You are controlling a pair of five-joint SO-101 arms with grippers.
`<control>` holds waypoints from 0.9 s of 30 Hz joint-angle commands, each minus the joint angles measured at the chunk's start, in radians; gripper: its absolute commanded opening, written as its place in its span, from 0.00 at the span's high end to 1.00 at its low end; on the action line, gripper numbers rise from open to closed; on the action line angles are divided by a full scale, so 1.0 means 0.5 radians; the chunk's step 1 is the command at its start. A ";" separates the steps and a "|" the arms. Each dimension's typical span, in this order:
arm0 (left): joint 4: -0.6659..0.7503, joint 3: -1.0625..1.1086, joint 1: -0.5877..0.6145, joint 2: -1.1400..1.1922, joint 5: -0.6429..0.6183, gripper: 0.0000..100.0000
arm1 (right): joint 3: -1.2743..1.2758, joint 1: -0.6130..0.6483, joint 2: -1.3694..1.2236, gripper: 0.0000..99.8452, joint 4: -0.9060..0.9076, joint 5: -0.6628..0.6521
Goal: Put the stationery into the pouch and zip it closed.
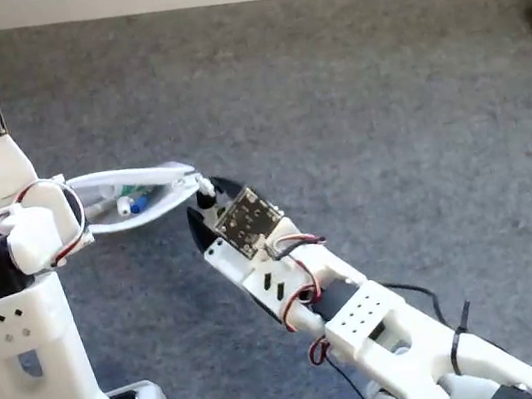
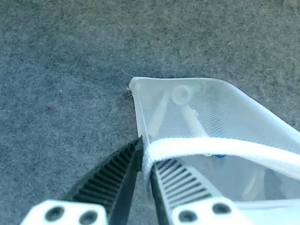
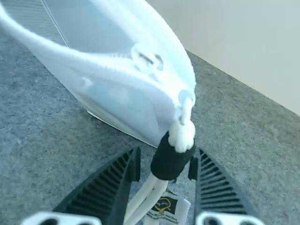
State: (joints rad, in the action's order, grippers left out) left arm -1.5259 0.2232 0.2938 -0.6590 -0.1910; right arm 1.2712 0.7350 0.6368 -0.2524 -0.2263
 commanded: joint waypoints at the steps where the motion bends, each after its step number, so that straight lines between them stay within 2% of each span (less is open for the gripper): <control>1: 0.003 -0.023 -0.041 -0.038 0.018 0.99 | -0.097 -0.029 0.008 0.84 -0.051 0.000; 22: 0.003 -0.023 -0.041 -0.038 0.018 0.99 | -0.198 -0.054 -0.124 0.84 -0.054 0.000; 27: 0.003 -0.023 -0.041 -0.038 0.018 0.99 | -0.226 -0.060 -0.253 0.87 -0.250 -0.006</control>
State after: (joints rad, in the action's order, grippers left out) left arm -1.5259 0.2232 0.2938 -0.6590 -0.1910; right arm 1.2313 0.7181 0.5125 -0.3138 -0.2263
